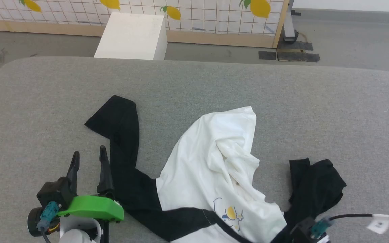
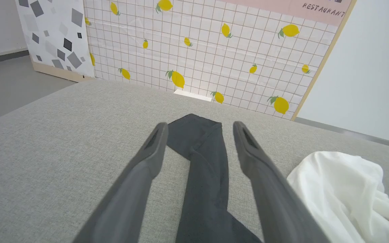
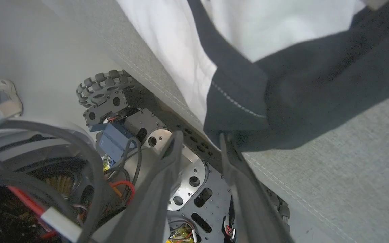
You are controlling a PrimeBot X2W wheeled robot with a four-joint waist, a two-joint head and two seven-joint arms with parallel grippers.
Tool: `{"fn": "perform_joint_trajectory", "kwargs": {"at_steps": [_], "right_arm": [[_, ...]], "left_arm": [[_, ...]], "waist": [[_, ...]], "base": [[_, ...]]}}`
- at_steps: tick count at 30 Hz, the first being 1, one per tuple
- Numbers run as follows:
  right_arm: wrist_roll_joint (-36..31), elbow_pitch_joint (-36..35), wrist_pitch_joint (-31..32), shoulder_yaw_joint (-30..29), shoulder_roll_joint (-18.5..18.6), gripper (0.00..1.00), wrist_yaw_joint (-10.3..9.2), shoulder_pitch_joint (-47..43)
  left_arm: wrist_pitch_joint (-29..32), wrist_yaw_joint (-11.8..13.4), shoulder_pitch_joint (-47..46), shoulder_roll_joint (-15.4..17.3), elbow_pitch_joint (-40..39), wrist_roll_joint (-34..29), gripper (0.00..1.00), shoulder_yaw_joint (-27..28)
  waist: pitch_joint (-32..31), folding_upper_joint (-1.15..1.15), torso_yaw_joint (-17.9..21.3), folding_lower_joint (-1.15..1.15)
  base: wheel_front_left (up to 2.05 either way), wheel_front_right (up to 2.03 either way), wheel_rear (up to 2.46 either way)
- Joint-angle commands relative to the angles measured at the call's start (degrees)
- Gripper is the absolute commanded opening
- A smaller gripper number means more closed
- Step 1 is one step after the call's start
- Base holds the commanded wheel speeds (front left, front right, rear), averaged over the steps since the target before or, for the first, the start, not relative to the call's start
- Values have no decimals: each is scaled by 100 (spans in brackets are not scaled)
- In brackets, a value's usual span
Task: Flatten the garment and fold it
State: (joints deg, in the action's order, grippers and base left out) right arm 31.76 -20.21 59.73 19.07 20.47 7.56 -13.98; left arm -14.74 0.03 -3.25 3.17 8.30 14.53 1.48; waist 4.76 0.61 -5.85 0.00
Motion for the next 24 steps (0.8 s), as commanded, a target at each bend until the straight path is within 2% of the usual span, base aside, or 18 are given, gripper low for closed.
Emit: {"fn": "perform_joint_trajectory", "kwargs": {"at_steps": [1,4,7,10,13,16,23,24], "right_arm": [[-60,-129,-132,-122,-150,100,-8,-27],[-333,-377,-962,-494,-554,100,-8,168],[-748,-358,-2105,-740,-985,100,-8,694],[-1233,170,-2954,-812,-1250,100,-8,1248],[-1704,958,-3398,-934,-1458,100,-8,1751],[-2093,2056,-3225,-1090,-1670,100,-8,2266],[-1902,3249,-2059,-931,-1753,100,-8,2792],[-1793,3314,-1837,-814,-1755,71,-8,2839]], "left_arm": [[-26,-28,36,-15,-12,-86,100,10],[-26,-51,-2,-17,-6,-79,100,-14],[-26,-62,-60,-20,-14,-65,100,-52],[-26,-78,-167,-23,-22,-54,100,-127],[-26,-71,-303,-26,-35,-33,100,-206],[-26,-65,-474,-27,-30,46,100,-316],[-26,-3,-580,-28,3,166,100,-484],[-26,7,-580,-28,10,179,100,-499]], "waist": [[26,-61,-15,0],[76,-61,-65,0],[178,-61,-149,0],[317,-61,-273,0],[454,-61,-411,0],[632,-61,-586,0],[770,-61,-757,0],[774,-61,-769,0]], "base": [[0,0,0],[0,0,0],[0,0,0],[0,0,0],[0,0,0],[0,0,0],[0,0,0],[0,0,0]]}}
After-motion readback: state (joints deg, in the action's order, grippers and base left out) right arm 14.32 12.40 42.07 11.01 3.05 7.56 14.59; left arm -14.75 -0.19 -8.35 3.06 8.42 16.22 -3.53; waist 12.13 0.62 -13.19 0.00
